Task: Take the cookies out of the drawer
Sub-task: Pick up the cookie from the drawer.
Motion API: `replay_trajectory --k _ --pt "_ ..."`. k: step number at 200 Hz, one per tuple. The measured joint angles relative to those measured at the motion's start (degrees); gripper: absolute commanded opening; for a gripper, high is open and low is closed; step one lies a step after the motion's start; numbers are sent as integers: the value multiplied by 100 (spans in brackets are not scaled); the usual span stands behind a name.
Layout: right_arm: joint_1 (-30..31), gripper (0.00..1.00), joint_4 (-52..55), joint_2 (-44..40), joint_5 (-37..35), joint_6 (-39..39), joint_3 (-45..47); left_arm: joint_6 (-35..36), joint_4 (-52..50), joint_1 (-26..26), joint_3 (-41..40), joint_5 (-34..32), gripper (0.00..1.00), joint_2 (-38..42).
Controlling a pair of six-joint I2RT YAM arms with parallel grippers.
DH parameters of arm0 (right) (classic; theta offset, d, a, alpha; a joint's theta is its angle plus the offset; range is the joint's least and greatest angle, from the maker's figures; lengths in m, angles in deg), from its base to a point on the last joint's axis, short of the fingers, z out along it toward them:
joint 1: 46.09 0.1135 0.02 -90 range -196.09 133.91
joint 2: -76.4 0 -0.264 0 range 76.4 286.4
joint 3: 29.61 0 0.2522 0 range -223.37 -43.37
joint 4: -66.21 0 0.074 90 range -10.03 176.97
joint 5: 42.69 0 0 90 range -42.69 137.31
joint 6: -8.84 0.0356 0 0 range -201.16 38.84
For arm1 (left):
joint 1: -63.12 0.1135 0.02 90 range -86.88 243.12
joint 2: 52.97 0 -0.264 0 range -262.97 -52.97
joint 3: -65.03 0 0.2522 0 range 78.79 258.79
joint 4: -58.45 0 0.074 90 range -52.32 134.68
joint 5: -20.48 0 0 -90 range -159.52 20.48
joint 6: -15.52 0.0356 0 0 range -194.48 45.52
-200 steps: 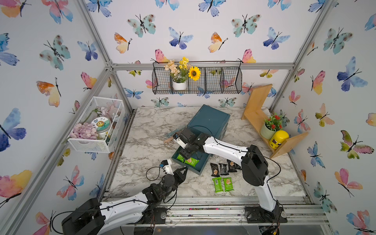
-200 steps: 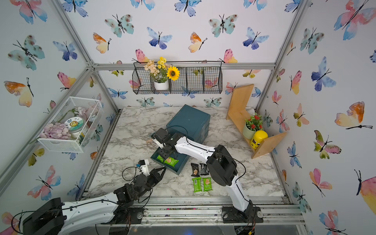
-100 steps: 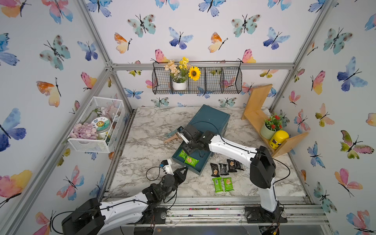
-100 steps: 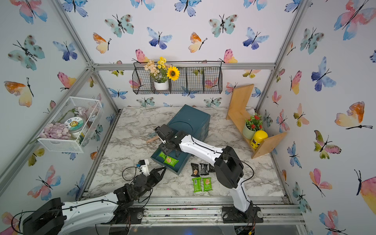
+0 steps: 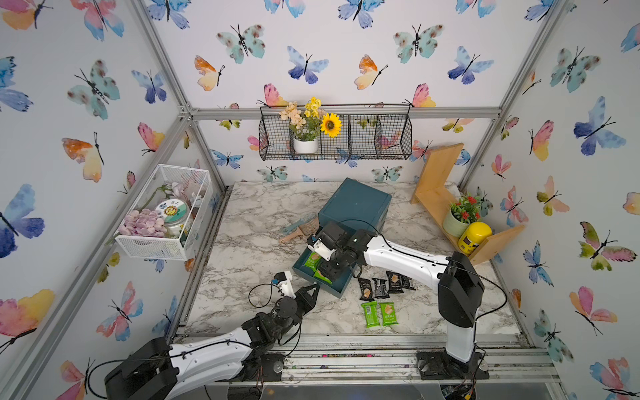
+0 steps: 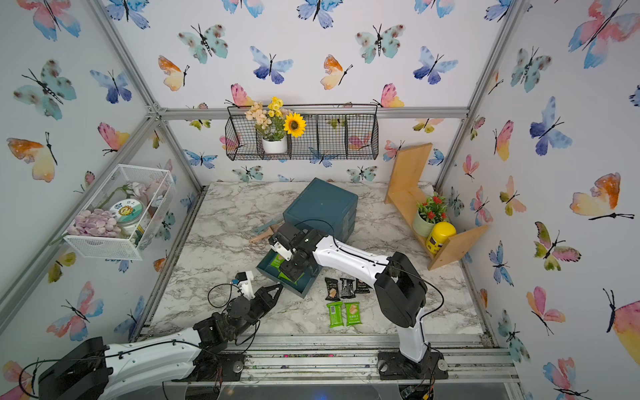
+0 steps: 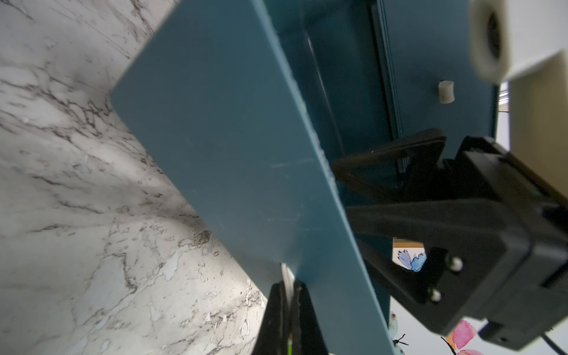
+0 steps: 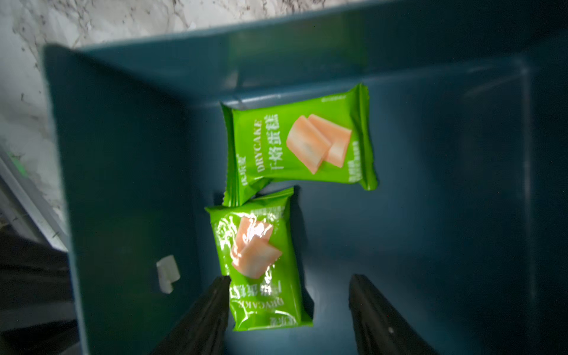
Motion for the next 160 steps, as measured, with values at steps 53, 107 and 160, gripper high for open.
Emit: replay_trajectory --k 53,107,160 --pt "0 67 -2 92 385 -177 0 -2 20 0 0 0 0 -2" --pt "0 65 -22 308 289 -212 0 -2 -24 0 0 0 0 -42" --pt "9 57 -42 310 -402 -151 0 -2 -22 0 0 0 0 -39"
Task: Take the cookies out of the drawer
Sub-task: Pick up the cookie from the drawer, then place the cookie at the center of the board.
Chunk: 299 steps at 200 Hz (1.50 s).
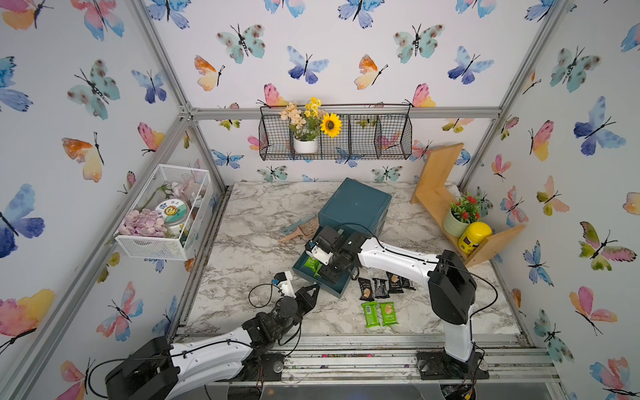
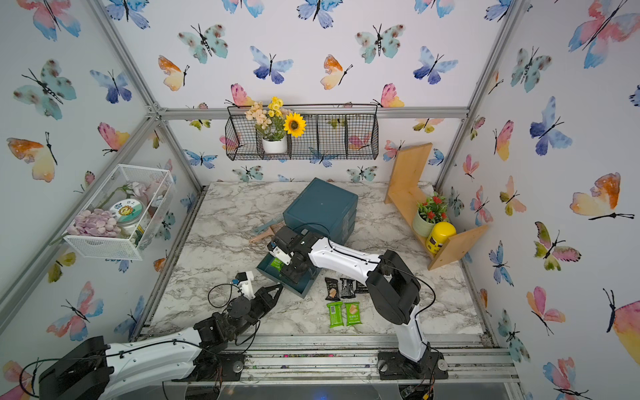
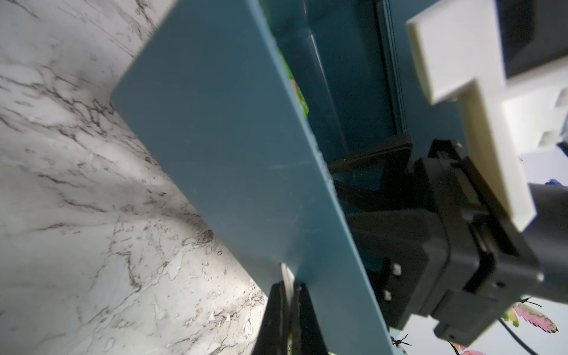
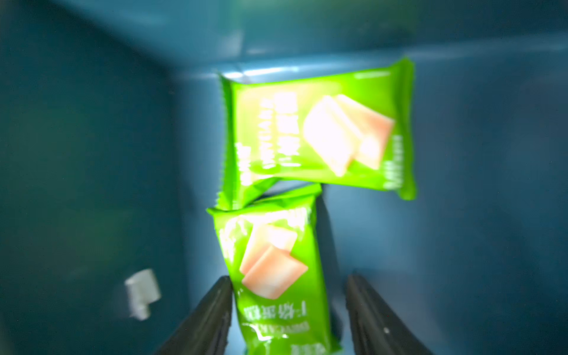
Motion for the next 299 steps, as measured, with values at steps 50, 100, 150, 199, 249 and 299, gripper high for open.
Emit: replay_trajectory --k 50,100,150,199,249,299 --pt "0 47 0 2 -542 120 0 0 0 0 0 -2 0 11" --pt "0 40 -2 2 -765 186 0 0 0 0 0 0 0 11" --pt "0 29 -24 -7 -813 203 2 0 0 2 0 -2 0 2" --pt "2 27 -101 -514 -634 223 251 0 20 0 0 -2 0 22" --pt "136 26 -208 -1585 -516 573 535 -2 22 0 0 -4 0 42" --pt "229 26 -162 -3080 -597 1596 2118 -24 22 2 0 -7 0 157"
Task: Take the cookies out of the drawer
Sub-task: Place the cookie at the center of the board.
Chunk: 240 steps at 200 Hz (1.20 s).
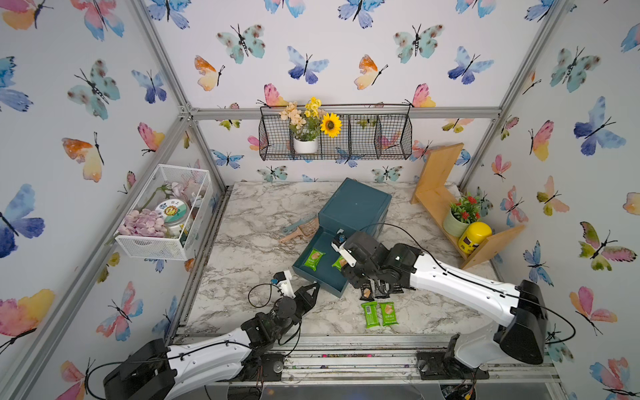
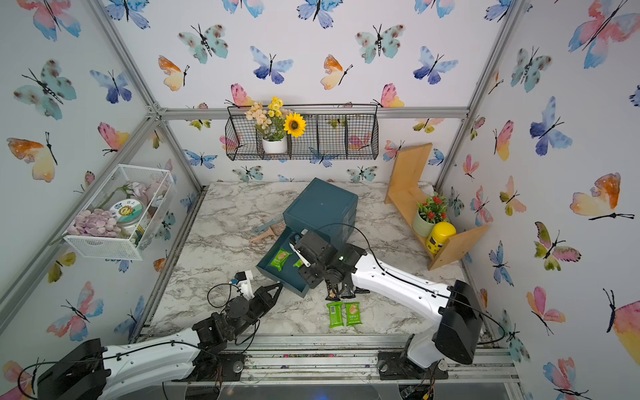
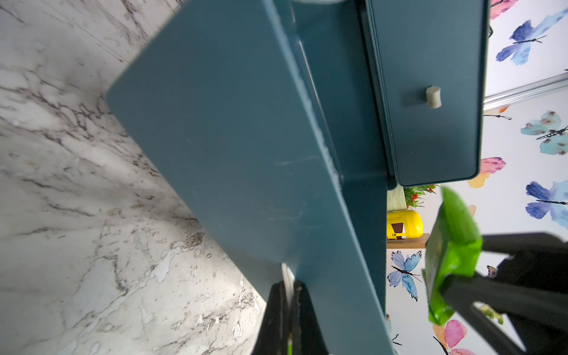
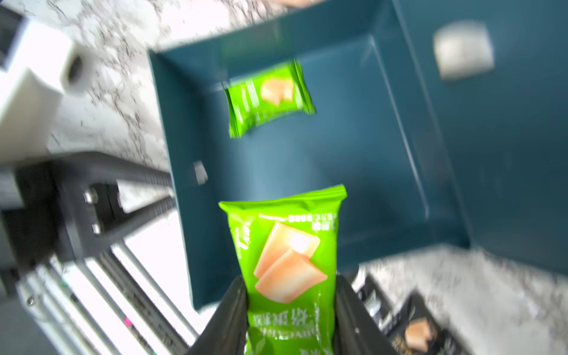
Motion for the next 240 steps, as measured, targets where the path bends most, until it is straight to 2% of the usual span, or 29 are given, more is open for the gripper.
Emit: replay_trajectory --k 44,90,126,198,240 --pt "-7 27 667 -868 -407 1283 1220 0 0 9 0 0 0 -2" --pt "-9 27 1322 -1161 -535 2704 2124 0 0 9 0 0 0 -55" --pt "-11 28 1408 -1143 -540 3469 2627 -28 0 9 0 0 0 -57" --pt "-297 31 981 -562 -699 3770 2924 -39 -4 9 0 0 0 -46" --pt "-389 48 863 -299 -804 3757 2924 -39 -7 9 0 0 0 -26"
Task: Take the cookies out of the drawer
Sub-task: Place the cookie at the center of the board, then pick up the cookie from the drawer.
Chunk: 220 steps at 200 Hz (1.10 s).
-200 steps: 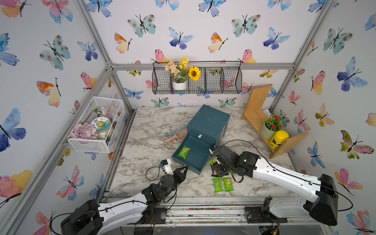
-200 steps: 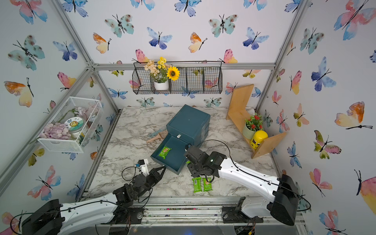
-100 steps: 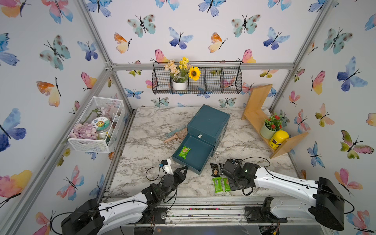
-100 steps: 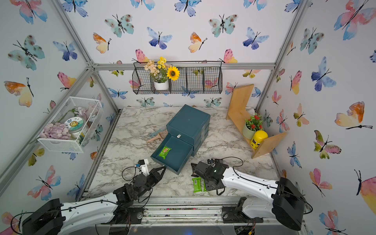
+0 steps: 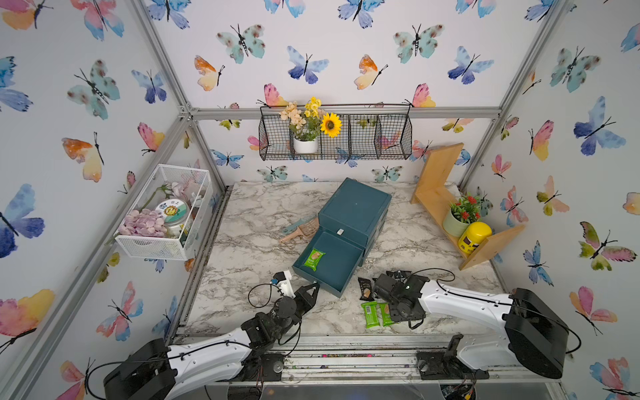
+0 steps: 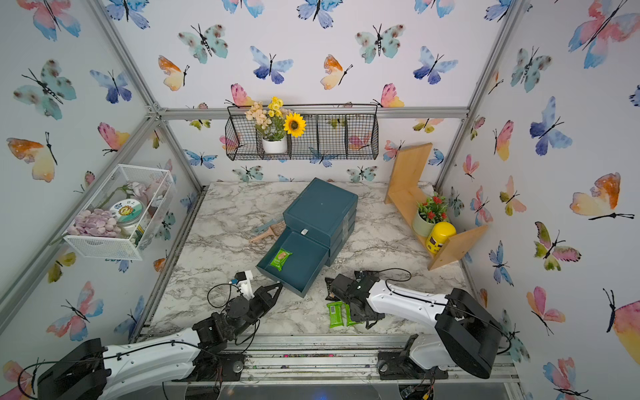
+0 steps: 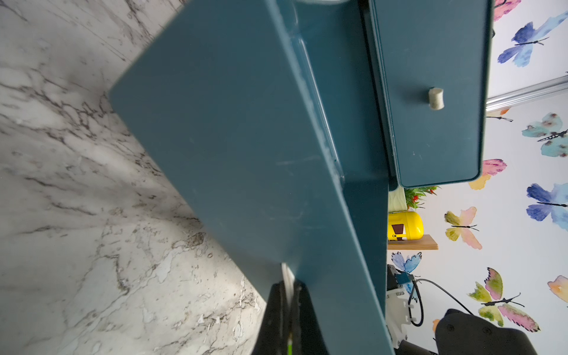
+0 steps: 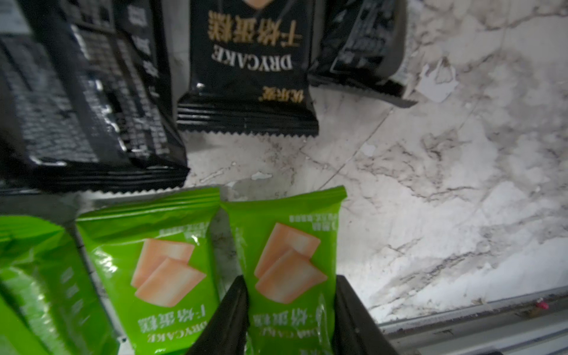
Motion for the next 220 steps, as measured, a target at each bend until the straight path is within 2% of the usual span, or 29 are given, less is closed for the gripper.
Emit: replay_trajectory --k 35,82,111,142,168,220 --pt "0 60 37 2 -57 -7 -22 0 0 0 0 0 0 4" --pt "0 61 570 -280 -190 -35 -573 0 0 0 0 0 0 13" --pt "52 59 485 -807 -175 -579 -1241 0 0 0 0 0 0 31" --pt "354 59 -310 -1056 131 -1480 -1803 0 0 0 0 0 0 35" --pt "636 59 -986 -568 391 -2227 -2356 0 -2 0 0 0 0 35" --pt "732 63 -1744 1377 435 -3073 -3748 2 -7 2 0 0 0 37"
